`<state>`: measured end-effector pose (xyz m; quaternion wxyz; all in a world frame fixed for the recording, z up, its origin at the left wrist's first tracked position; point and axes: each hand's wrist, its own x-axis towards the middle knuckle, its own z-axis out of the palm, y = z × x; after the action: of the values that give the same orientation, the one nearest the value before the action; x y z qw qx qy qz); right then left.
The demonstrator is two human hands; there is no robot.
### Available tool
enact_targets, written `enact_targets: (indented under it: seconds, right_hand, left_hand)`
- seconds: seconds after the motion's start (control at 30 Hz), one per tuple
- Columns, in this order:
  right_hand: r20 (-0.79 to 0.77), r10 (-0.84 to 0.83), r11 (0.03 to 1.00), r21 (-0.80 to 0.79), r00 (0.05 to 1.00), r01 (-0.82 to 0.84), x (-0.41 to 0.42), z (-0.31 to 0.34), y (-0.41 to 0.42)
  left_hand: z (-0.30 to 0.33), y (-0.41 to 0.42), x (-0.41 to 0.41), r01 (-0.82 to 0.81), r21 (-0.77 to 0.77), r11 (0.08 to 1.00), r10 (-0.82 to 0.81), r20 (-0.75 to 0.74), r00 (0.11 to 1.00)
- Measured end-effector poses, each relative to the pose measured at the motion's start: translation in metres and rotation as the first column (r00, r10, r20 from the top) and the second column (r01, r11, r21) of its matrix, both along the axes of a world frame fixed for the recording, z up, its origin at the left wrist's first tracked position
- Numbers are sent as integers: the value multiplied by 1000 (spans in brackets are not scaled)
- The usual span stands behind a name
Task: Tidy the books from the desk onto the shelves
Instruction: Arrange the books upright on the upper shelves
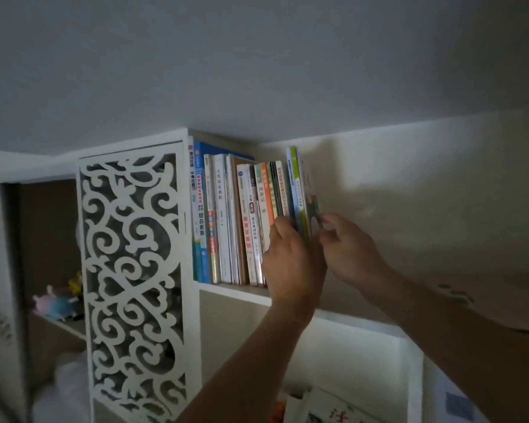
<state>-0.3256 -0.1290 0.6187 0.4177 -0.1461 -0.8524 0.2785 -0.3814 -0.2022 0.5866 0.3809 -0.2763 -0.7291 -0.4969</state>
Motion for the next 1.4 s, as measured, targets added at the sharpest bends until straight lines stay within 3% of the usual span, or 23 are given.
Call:
enact_targets:
  seconds: [0.13,0.23,0.3,0.37,0.43,0.53,0.63,0.8,1.1,1.27,1.4]
  right_hand:
    - [-77,77,994,-75,994,-83,-12,-5,8]
    - [-138,164,972,-144,977,-184,-11,-8,14]
    - [-191,197,945,-223,962,-238,-8,-5,17]
    - [-211,181,955,-197,961,-223,-7,1,14]
    - [-184,155,977,-118,971,-178,-11,7,0]
    - [-219,65,997,43,973,-57,-36,6,-29]
    - [-232,-103,964,216,967,154,-66,-5,-51]
    - [-277,-305,855,342,911,390,-93,-19,-67]
    - [-278,-271,825,425,921,371,-97,-25,-58]
    - [-284,-377,834,310,881,457,-107,-29,-69]
    - [-310,-350,850,290,884,439,-108,-30,-64]
  left_hand:
    - [7,14,-3,-173,-222,960,148,-125,981]
    - [17,11,2,-198,-352,915,166,-119,979]
    - [17,-6,5,-110,-271,956,95,-65,993]
    - [8,-39,10,13,-112,994,-18,-42,999]
    - [-5,-81,16,32,-26,999,-36,-154,987]
    - [-15,-140,15,-115,47,992,124,-365,923]
    - [-8,-183,9,-233,68,970,241,-367,898]
    - [-11,-229,-4,-340,113,934,358,-285,889]
    - [-18,-249,1,-347,136,928,372,-281,885]
    - [-22,-242,-4,-314,76,946,323,-256,911]
    - [-24,-239,-8,-247,70,966,257,-262,930]
